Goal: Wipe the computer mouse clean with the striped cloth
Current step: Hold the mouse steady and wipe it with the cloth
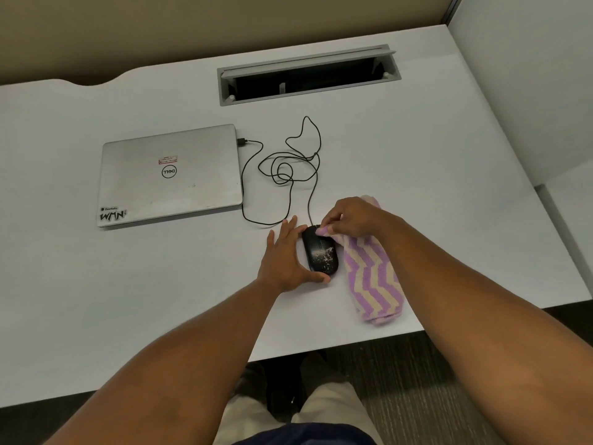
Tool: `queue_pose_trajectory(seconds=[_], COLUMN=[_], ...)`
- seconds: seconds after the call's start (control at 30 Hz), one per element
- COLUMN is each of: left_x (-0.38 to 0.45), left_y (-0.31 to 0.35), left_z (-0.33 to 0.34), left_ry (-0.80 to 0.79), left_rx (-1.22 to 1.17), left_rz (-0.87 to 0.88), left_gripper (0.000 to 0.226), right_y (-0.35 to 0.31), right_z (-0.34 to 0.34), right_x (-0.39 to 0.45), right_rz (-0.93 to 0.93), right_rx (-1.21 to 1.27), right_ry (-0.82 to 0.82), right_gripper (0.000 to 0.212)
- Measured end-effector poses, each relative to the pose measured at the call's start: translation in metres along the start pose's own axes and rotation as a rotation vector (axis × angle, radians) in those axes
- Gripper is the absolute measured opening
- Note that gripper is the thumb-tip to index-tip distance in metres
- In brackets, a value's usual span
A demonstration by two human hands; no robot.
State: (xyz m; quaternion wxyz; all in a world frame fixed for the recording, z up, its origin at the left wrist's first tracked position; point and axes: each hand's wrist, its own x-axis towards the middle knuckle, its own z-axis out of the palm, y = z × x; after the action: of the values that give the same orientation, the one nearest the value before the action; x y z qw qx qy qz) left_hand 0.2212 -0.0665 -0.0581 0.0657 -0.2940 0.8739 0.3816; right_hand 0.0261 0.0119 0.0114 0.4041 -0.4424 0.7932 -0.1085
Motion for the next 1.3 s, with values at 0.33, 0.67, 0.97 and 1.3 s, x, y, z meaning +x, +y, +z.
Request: queue_pose_trajectory(seconds=[0.33, 0.67, 0.97, 1.3], left_x=[-0.001, 0.0, -0.001, -0.002], left_y=[0.001, 0.001, 0.001, 0.002], left_z=[0.0, 0.0, 0.0, -0.001], left_ry=[0.013, -0.005, 0.006, 0.011], left_rx=[0.004, 0.012, -0.006, -0.009], left_rz=[0.002, -0.001, 0.003, -0.001], left_gripper=[0.131, 0.13, 0.13, 0.128], right_y=[-0.002, -0.009, -0.015, -0.013], right_z=[0.022, 0.004, -0.006, 0.004], right_x=[0.006, 0.007, 0.004, 0.008], right_rz=[0.065, 0.07, 0.068, 0.043], right_rx=[0.058, 0.015, -0.059, -0.071], right_ry=[0.161, 0.092, -0.198, -0.027], right_gripper=[0.028, 0.027, 0.023, 0.026])
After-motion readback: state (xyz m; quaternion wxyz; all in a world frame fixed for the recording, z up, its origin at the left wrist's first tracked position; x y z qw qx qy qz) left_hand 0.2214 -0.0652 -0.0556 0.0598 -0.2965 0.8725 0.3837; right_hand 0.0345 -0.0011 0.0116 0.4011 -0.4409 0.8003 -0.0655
